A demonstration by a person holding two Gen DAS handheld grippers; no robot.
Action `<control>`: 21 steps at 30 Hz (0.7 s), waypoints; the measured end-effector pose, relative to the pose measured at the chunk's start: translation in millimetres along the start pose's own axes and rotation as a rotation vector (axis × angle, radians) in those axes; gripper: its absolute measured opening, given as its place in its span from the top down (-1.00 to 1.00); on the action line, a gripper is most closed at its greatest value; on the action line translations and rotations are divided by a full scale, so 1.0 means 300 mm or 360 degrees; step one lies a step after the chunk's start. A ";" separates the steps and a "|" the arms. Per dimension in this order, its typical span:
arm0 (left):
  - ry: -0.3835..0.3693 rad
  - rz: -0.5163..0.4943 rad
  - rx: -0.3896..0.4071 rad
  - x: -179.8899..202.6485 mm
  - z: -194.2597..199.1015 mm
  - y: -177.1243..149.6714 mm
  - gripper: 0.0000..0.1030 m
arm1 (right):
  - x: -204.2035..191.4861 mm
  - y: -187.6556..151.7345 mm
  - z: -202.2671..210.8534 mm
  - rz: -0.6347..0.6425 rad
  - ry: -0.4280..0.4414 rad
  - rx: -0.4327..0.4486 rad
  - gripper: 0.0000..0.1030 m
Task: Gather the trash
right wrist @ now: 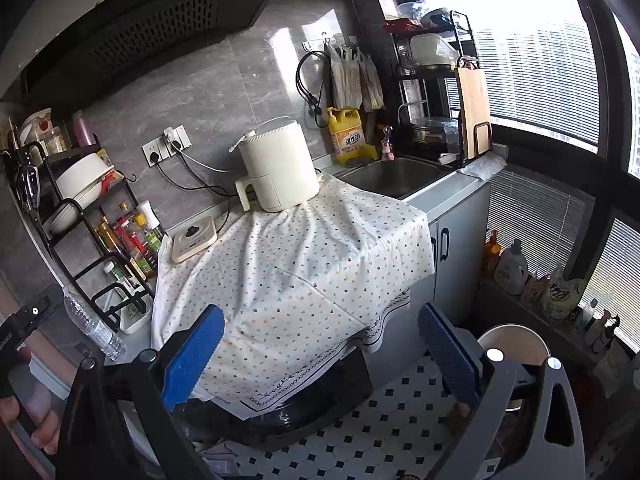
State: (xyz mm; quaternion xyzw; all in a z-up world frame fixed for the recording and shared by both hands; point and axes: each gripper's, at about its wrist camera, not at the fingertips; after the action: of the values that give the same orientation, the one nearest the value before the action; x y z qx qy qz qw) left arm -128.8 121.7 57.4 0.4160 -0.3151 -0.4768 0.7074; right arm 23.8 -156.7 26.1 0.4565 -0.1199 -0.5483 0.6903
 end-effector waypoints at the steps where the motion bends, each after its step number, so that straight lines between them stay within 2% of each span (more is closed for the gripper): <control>1: 0.0002 0.0001 0.0000 0.002 0.002 0.000 -0.88 | 0.001 0.003 -0.002 -0.0001 0.0002 -0.0003 -0.85; 21: 0.0009 0.0033 -0.0008 -0.002 0.007 -0.008 -0.88 | -0.004 -0.005 0.015 0.0014 -0.0010 -0.0010 -0.85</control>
State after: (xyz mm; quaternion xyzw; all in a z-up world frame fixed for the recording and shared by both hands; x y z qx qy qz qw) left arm -131.9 121.1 56.2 0.4122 -0.3163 -0.4690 0.7142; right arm 19.2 -158.0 27.8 0.4522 -0.1223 -0.5472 0.6937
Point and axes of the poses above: each gripper's, at about its wrist camera, not at the fingertips, and z roughly against the way its jaws point, x to its right, y to its top, and after that the axes turned 8 degrees about -z, right-handed
